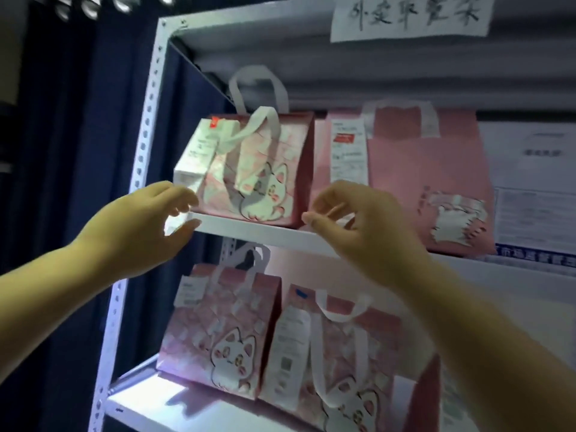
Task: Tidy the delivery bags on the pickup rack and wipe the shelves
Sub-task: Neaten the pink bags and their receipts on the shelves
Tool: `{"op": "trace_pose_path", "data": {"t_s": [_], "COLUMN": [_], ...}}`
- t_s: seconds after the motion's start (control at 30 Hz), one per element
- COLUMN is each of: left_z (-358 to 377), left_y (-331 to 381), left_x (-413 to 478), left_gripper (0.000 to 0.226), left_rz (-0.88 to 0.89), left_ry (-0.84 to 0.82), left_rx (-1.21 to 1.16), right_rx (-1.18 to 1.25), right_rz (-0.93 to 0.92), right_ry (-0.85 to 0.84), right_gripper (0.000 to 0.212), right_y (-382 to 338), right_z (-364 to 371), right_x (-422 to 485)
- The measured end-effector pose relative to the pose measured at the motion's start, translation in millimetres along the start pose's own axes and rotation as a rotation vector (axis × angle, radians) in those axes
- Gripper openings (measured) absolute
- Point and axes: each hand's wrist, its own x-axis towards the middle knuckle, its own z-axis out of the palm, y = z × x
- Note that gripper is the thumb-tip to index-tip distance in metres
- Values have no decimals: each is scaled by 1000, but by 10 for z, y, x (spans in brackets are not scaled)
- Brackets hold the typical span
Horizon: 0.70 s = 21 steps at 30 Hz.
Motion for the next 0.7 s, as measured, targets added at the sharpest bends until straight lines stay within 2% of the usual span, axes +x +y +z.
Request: {"op": "trace_pose_path", "data": {"t_s": [0.17, 0.27, 0.37, 0.47, 0.6, 0.7], "left_z": [114, 255, 427, 563, 703, 776], "left_y": [-632, -880, -1025, -1089, -1177, -1175], "left_x": [243, 370, 511, 664, 810, 841], "left_gripper": [38, 49, 59, 69, 72, 61], "left_rz": [-136, -194, -216, -258, -288, -342], "left_ry": [-57, -84, -148, -236, -248, -262], "left_rx": [49, 2, -54, -105, -198, -315], "right_rx": [-201, -332, -391, -449, -496, -506], "right_rz": [51, 134, 275, 407, 492, 506], "right_ry": [28, 39, -33, -115, -157, -172], "right_gripper": [24, 38, 58, 69, 68, 60], "right_y": [-157, -210, -229, -203, -124, -47], "right_z": [371, 584, 745, 851, 936, 998], "right_x": [496, 714, 875, 985, 1084, 1129]}}
